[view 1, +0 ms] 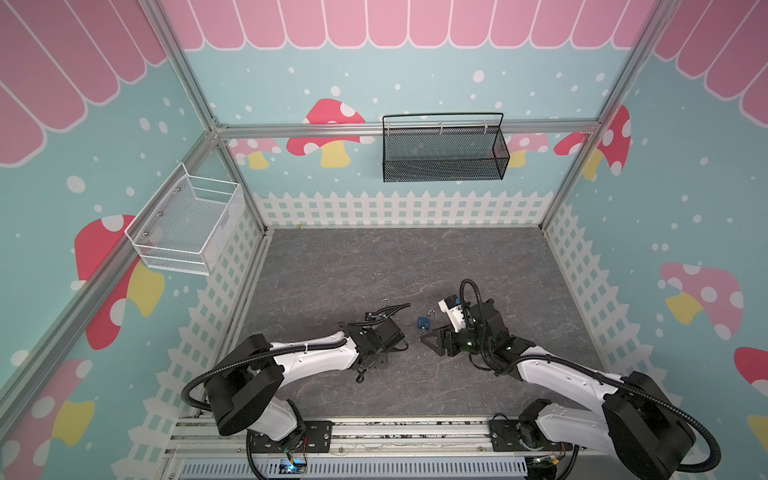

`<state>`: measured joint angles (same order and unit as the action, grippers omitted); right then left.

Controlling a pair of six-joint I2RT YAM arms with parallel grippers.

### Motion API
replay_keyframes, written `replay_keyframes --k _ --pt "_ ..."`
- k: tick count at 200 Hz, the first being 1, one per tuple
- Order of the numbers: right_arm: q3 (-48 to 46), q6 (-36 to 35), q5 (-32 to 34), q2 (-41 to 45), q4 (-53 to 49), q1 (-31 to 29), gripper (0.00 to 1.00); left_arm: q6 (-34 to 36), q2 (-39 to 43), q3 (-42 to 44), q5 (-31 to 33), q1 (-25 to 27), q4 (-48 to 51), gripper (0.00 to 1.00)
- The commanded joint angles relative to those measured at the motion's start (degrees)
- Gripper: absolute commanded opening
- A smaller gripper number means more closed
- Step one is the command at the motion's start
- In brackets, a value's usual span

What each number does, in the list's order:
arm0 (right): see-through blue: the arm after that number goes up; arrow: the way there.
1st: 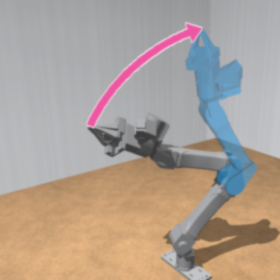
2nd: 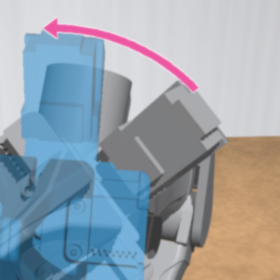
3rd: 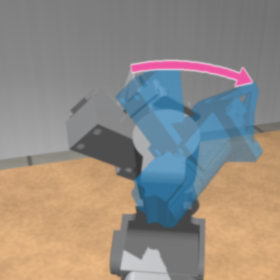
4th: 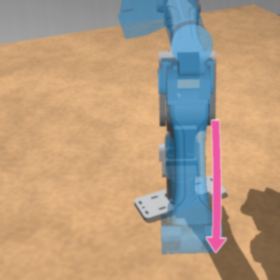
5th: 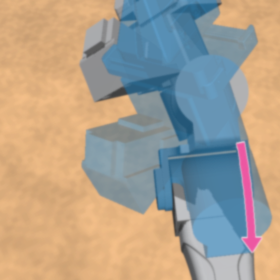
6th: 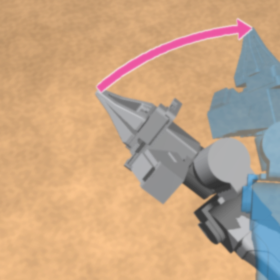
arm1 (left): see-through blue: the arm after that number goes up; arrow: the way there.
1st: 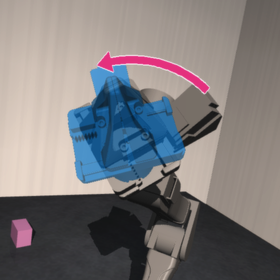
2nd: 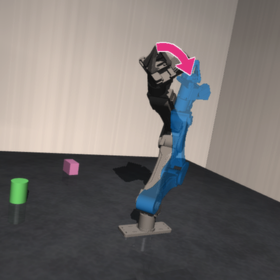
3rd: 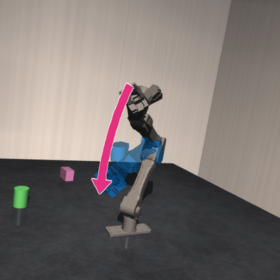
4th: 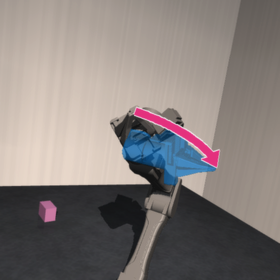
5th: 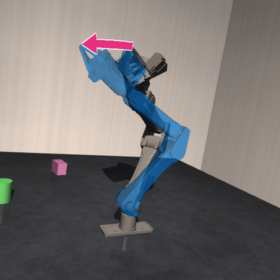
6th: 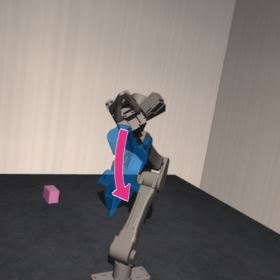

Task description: Unlock with the key

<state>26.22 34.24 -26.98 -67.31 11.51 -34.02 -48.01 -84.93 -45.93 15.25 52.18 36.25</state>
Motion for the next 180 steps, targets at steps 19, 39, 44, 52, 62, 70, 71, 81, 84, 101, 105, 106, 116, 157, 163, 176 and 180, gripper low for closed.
replay_keyframes --k 19,39,44,52,62,70,71,81,84,101,105,106,116,157,163,176,180 --pt "8.68 -2.68 11.18 3.74 -8.92 0.56 0.69 4.82 11.36 -5.31 7.21 -3.46 2.43 0.80" --pt "14.51 -2.62 23.09 4.27 -15.48 2.38 0.80 8.46 18.06 -6.36 11.23 -9.55 2.74 0.95" --pt "15.69 -2.60 25.78 4.31 -16.46 3.06 0.83 9.35 19.80 -6.22 12.77 -11.50 2.46 0.99" --pt "17.00 -2.45 30.40 4.42 -17.48 3.97 0.88 10.97 22.54 -5.74 14.75 -15.28 1.52 1.00" --pt "17.71 -2.25 36.23 4.64 -17.43 5.34 0.92 13.20 25.71 -4.11 18.11 -20.32 -1.10 1.00" --pt "17.64 -2.23 42.47 4.60 -16.76 6.40 0.98 14.91 28.01 -2.13 21.12 -24.47 -3.97 1.00" --pt "17.64 -2.15 43.25 4.58 -16.68 6.54 0.98 15.24 28.34 -1.87 21.40 -25.01 -4.42 1.00" --pt "17.49 -2.02 50.21 3.88 -15.56 8.39 0.99 18.35 30.77 1.51 23.98 -30.55 -9.82 1.00" --pt "17.39 -2.25 52.11 3.47 -15.06 8.96 0.99 19.31 31.32 2.60 24.74 -32.14 -11.53 1.00" --pt "16.25 -6.59 58.95 0.77 -10.19 12.65 0.99 23.97 32.95 10.25 26.50 -39.60 -24.50 1.00" --pt "15.93 -8.47 60.71 0.04 -8.76 13.39 0.99 25.48 32.71 12.06 25.56 -41.17 -28.41 1.00" --pt "15.86 -8.83 61.25 -0.03 -8.46 13.60 0.99 25.89 32.67 12.51 25.29 -41.53 -29.52 1.00" --pt "15.01 -10.71 67.07 -2.28 -5.38 15.60 0.99 29.66 31.22 16.42 22.11 -44.86 -38.54 1.00" --pt "10.00 -17.99 69.33 -10.91 11.55 26.05 0.99 39.57 18.39 21.63 15.01 -49.10 -62.91 1.00" --pt "8.65 -19.02 68.30 -11.68 14.87 27.18 0.99 40.01 16.65 22.42 13.11 -49.18 -66.25 1.00" --pt "5.07 -22.45 66.56 -12.65 22.85 29.03 0.99 40.90 12.91 24.67 8.38 -49.16 -75.26 1.00" --pt "3.99 -23.54 65.97 -12.83 25.19 29.53 0.99 42.25 11.68 25.33 6.98 -49.19 -78.08 1.00"
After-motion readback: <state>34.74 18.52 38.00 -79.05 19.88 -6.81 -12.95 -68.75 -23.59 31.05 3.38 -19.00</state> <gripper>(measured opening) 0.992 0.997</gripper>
